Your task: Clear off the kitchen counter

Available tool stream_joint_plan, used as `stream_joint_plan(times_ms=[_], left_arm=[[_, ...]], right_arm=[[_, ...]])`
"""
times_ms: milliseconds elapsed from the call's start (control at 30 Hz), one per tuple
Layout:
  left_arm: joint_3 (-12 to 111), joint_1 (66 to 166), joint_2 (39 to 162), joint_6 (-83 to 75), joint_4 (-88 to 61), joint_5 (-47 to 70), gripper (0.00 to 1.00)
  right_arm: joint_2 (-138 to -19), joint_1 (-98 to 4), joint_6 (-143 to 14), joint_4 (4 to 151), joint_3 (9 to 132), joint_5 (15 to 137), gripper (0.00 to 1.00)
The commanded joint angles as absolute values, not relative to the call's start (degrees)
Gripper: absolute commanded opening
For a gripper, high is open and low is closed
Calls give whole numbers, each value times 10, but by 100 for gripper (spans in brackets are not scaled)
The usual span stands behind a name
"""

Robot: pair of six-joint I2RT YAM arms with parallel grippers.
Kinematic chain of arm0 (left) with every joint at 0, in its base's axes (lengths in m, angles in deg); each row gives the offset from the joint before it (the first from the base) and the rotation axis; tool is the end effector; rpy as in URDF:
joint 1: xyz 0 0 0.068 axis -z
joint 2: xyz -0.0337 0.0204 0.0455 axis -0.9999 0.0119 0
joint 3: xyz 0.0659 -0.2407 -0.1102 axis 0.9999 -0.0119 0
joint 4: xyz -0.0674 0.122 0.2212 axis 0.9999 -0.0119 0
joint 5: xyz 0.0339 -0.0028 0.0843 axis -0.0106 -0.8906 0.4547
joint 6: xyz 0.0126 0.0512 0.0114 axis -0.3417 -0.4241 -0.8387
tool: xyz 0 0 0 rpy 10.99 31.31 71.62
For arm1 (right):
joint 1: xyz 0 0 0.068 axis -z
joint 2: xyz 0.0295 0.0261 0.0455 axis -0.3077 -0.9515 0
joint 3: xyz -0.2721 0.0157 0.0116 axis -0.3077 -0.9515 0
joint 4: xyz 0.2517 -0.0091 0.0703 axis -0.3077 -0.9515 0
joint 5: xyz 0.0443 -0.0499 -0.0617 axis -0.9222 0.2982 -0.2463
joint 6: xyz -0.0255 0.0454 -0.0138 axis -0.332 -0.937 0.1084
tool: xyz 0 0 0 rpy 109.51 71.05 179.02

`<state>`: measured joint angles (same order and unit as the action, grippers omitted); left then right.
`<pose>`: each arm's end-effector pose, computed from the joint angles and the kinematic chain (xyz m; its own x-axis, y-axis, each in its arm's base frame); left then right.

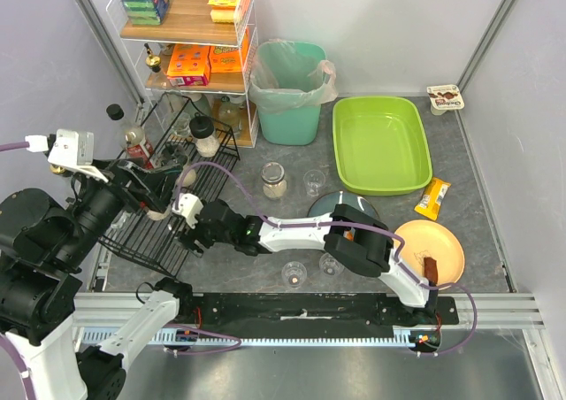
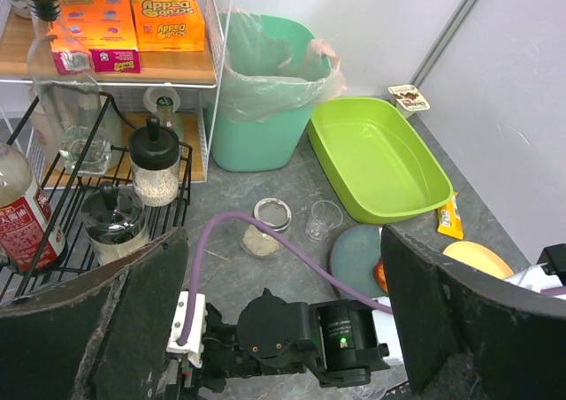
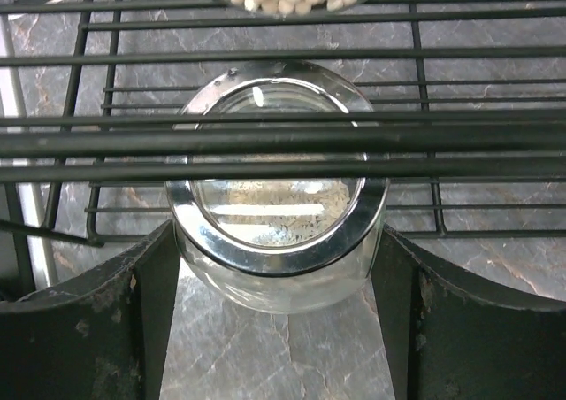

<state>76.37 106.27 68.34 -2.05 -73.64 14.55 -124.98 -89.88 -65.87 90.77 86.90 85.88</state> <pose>0.0253 -0.0110 0.5266 -0.1335 -0.2105 -0.9684 0.3540 0.9026 -0.2450 0.1610 0.4898 0.1860 -0.2531 -0.3197 -0.9131 -0.9120 0.3938 0.1148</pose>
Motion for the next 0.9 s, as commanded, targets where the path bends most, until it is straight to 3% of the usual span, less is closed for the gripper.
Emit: stream_joint_plan(times_ms=[0, 100, 633, 867], left_arm=[[763, 1061, 679, -39, -723, 135, 94], [764, 1061, 678, -39, -724, 140, 94], [775, 1061, 672, -43, -730, 165, 94], [776, 1061, 670, -46, -731, 168, 94]], right_arm=[[-1273, -906, -657, 948, 919, 887, 46], [-1286, -910, -658, 942, 934, 907, 48], [-1312, -935, -657, 978, 928, 990, 83], [-1320, -935, -672, 985, 928, 987, 89]])
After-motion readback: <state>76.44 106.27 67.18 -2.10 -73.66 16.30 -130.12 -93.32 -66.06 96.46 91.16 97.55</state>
